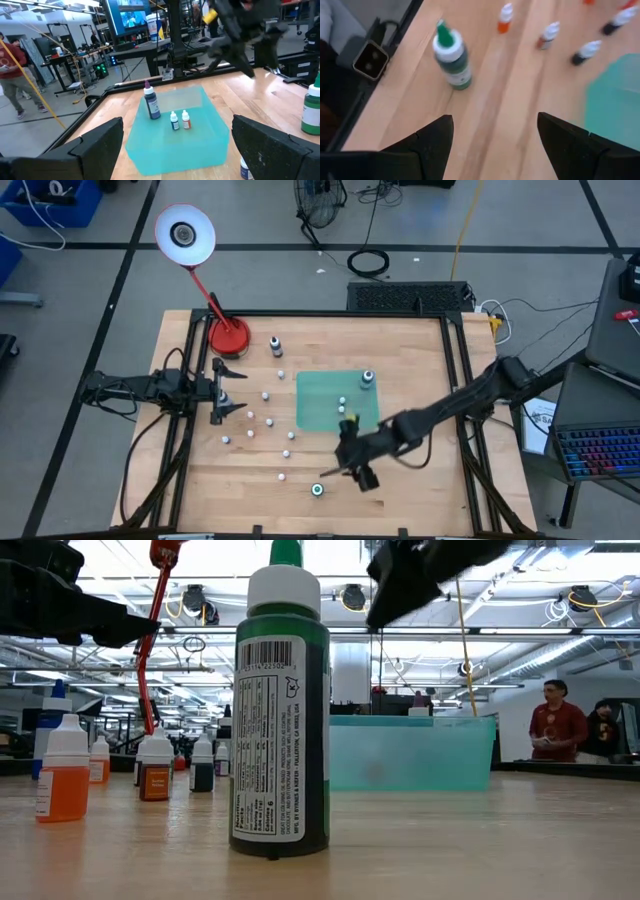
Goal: Pick & Place food coloring
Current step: Put the big green food coloring bottle into the blue bin
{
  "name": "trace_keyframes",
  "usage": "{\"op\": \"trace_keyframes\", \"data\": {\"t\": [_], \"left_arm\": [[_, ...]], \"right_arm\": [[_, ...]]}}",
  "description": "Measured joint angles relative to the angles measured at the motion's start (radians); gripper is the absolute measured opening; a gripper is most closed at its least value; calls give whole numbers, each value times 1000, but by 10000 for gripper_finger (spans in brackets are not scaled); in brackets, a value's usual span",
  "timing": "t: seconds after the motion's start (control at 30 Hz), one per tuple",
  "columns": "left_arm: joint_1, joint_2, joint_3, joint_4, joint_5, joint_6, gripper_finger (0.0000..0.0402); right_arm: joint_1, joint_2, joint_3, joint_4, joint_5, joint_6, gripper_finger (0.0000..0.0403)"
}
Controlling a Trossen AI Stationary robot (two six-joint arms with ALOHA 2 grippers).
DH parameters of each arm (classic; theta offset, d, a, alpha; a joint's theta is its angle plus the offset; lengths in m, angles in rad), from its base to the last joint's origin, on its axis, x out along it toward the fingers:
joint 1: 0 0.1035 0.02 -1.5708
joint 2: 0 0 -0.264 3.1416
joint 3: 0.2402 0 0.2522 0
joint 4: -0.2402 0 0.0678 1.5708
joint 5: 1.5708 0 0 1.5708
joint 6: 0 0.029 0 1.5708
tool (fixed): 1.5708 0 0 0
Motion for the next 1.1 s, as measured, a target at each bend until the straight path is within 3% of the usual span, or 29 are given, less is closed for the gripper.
{"op": "trace_keyframes", "data": {"t": [0.23, 1.1], "left_arm": [[0, 0, 0, 1, 0, 0, 365], [0, 0, 0, -1, 0, 0, 365]], "right_arm": [[25, 110, 0, 108, -2, -62, 274], [62, 228, 0, 461, -108, -117, 275]]}}
